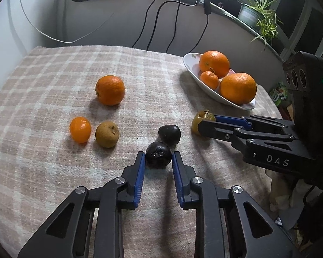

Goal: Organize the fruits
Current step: 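Close the right tool on the wrinkled olive fruit while the left tool closes on a dark plum, then carry the wrinkled fruit with the right tool while the left tool carries the plum to the plate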

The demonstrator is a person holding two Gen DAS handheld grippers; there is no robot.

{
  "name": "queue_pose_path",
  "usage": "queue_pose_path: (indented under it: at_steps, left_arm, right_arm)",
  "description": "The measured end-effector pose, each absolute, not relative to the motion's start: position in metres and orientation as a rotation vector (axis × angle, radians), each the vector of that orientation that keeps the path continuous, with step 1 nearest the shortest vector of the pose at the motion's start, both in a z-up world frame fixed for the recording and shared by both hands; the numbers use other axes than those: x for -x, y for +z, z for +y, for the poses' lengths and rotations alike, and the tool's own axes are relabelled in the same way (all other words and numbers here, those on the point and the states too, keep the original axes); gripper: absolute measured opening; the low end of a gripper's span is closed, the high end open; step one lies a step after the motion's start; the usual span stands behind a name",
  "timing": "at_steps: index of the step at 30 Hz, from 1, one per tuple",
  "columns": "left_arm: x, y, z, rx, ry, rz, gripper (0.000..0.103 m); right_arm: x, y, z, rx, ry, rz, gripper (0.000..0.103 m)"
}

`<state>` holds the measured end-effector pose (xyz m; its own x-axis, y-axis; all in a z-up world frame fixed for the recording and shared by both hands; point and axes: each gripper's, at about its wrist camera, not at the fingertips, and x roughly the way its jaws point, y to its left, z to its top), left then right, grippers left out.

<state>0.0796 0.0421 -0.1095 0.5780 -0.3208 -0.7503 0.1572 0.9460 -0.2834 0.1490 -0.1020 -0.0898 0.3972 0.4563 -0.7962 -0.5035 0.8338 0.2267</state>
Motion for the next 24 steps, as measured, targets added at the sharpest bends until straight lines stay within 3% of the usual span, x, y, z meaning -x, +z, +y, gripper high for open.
queue_pose_path:
  at_steps: [24]
  left_arm:
    - [-0.077,-0.088,0.038,0.198,-0.275,0.860,0.023]
  right_arm:
    - [-0.140,-0.061,-0.121,0.004,0.599,0.922,0.030]
